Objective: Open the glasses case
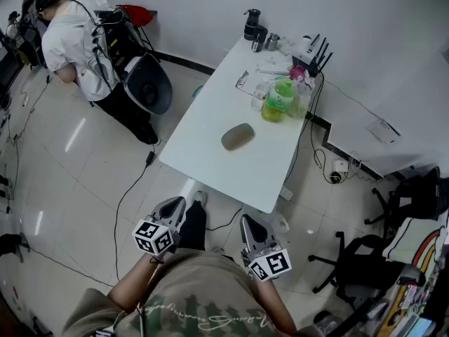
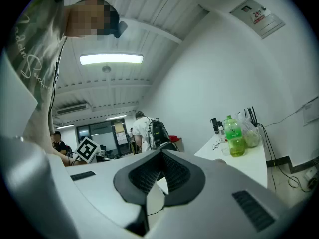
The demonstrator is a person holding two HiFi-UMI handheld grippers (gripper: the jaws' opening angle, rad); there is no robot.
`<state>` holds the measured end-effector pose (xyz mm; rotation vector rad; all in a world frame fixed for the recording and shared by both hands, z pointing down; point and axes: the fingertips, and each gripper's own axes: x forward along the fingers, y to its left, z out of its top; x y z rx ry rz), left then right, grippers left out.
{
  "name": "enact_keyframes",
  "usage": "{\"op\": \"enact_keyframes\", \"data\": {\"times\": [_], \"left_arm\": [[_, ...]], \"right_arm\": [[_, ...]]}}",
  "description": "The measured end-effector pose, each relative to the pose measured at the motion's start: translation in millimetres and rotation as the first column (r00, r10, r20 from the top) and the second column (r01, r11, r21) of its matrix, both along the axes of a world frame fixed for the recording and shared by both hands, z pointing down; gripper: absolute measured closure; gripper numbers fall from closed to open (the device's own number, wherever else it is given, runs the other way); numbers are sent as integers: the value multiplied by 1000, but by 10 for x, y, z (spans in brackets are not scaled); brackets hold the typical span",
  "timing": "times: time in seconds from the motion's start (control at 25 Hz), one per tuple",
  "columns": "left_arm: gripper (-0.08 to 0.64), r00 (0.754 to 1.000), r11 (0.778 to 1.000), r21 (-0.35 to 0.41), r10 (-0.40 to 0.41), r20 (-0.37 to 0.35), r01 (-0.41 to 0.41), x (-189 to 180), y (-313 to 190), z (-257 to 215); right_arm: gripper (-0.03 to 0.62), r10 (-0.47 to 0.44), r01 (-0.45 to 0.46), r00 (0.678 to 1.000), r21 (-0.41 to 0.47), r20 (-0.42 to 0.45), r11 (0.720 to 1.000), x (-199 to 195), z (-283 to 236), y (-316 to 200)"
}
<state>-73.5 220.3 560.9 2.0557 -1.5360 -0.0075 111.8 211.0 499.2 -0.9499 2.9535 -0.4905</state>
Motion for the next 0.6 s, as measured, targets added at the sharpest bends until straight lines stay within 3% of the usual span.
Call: {"op": "enact_keyframes", "data": {"times": [0.16,0.32,0.4,0.48,0.6], "left_arm": [[552,993,992,47,117,12,-117,-155,-675,-140],[552,956,951,104,293,-1,-291,-361,-1323,-291],[552,946,941,98,324,4,-323,-514,-1610,-319],[552,942,939,87,335,9,-334,-629,-1826,-334],[552,933,931,82,358,-26,-355,-704,-2098,-364]], "right_arm": [[583,6,-6,1000,27,-15,1000,-377,-72,-554],[583,83,-72,991,105,-105,992,-622,-105,-1229],[583,126,-103,982,160,-142,982,-764,-172,-1500],[583,145,-127,985,177,-97,976,-890,-280,-1673],[583,163,-164,986,106,19,981,-990,-368,-1895]]}}
